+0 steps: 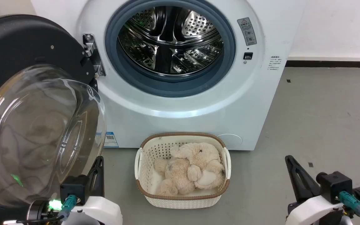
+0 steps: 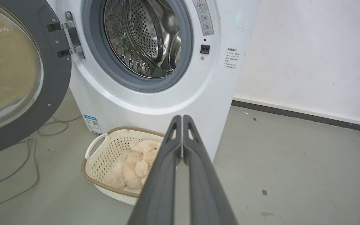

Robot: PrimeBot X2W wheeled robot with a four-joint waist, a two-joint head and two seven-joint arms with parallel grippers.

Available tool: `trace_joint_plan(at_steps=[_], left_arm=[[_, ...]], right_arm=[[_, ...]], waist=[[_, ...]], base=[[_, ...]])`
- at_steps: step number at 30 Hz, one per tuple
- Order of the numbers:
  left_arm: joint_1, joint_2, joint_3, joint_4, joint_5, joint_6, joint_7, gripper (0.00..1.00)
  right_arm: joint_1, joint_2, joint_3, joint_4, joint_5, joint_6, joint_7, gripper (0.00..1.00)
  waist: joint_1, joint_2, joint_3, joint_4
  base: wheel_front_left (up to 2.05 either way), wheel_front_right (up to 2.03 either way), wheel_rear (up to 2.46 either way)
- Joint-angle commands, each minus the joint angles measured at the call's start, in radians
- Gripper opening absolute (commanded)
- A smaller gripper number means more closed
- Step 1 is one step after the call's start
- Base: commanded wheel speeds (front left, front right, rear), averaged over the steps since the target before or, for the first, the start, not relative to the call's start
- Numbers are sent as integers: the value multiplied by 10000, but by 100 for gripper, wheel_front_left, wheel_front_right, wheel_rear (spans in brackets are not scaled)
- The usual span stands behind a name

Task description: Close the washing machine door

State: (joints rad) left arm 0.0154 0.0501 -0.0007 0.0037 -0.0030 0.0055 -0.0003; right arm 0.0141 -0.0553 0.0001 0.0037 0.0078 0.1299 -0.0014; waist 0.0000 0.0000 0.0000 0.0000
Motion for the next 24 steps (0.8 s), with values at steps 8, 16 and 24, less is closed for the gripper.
trace_joint_plan(at_steps=[8,16,24], left_arm=[[3,0,-36,41,-29,28,-64,100],[-6,0,-116,80,-101,92,-232,100],[-1,0,-172,114,-168,152,-399,100]], right_arm=[[14,-1,-4,18,61,0,-63,100],[39,3,-8,35,193,1,-231,100],[80,6,19,26,318,1,-397,100]], waist=[[0,0,2,0],[0,0,5,48],[0,0,-8,214]], base=[[0,0,0],[0,0,0],[0,0,0]])
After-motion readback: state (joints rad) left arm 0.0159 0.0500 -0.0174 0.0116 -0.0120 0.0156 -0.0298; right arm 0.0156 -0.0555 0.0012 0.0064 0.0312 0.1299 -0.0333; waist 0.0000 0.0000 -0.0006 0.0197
